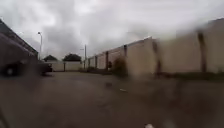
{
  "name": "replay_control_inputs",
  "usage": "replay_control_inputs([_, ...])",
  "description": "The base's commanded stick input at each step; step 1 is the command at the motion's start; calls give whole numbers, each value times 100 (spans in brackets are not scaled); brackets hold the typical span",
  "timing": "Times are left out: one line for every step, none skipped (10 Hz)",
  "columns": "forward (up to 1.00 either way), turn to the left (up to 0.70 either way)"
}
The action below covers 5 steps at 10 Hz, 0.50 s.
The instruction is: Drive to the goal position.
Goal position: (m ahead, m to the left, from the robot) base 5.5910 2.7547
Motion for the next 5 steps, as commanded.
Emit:
replay_control_inputs([49,51])
replay_control_inputs([50,52])
replay_control_inputs([50,52])
replay_control_inputs([50,52])
replay_control_inputs([50,52])
